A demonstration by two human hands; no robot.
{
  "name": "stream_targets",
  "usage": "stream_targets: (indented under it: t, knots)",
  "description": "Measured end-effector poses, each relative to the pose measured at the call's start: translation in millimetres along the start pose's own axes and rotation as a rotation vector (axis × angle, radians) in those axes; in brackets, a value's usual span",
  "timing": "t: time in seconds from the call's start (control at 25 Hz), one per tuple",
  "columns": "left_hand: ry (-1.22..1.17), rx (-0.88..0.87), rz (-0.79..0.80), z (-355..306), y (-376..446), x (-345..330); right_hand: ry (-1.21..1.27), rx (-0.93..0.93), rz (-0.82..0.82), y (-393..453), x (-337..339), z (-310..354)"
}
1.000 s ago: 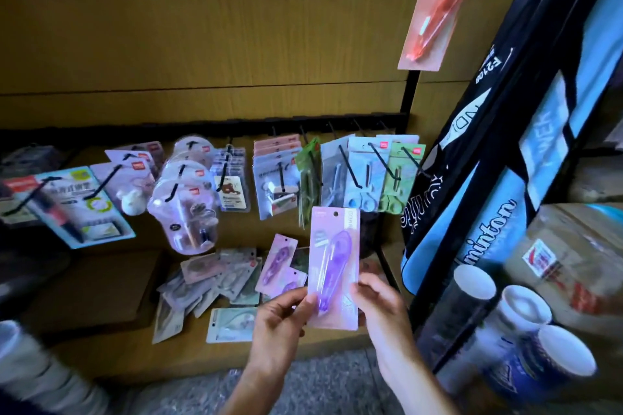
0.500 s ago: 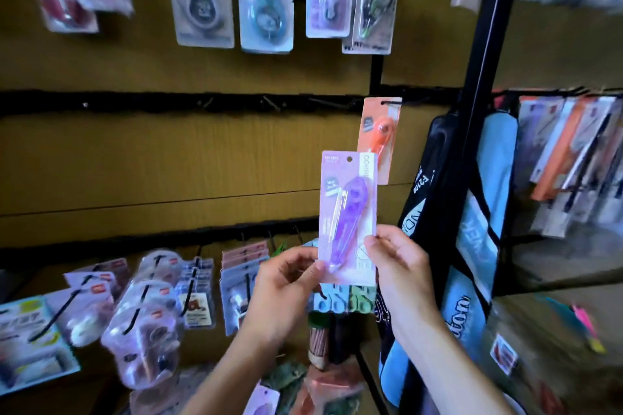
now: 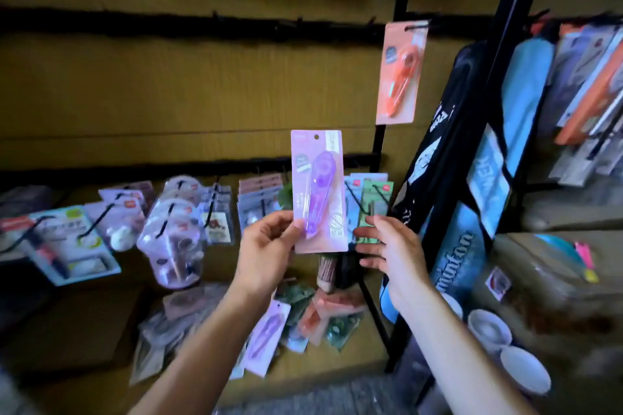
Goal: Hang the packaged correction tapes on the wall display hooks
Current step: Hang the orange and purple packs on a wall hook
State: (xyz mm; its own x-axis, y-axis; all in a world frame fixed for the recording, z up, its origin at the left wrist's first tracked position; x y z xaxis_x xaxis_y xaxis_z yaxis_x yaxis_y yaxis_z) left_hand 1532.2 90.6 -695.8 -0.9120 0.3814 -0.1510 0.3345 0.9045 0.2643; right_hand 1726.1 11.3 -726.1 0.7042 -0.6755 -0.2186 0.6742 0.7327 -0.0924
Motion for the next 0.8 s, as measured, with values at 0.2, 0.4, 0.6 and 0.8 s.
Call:
stream_targets:
  t: [0.2, 0.4, 0.6, 0.8]
  knots:
    - [0.100, 0.362, -0.262, 142.1, -108.9, 77.4, -0.193, -0.400, -0.028, -8.1, 20.9, -169.5]
    - [0.104, 0.665, -0.453, 245.8, -142.7, 117.6, -0.349, -0.582, -0.009, 2.2, 25.3, -262.4]
    - [0.201, 0.718, -0.432, 309.6, -67.8, 135.8, -0.389, -0.684, -0.064, 57.0, 24.9, -325.8]
    - [0.176, 0.765, -0.383, 382.2, -1.7, 135.3, -0.391, -0.771, -0.071, 121.2, 18.5, -388.5]
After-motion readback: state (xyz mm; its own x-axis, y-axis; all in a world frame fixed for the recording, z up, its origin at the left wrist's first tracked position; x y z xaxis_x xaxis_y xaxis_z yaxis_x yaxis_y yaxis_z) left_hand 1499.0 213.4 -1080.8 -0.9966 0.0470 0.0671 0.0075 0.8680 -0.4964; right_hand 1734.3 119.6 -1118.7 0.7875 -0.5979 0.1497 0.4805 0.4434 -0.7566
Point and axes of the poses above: each hand's wrist, its own y-axis towards the middle knuckle, its own x-axis out of the back of the hand, z = x × y, the point moved 8 cm from there along y, towards the middle knuckle, and after that the axes turned 2 degrees about -x, right-handed, at the moved point
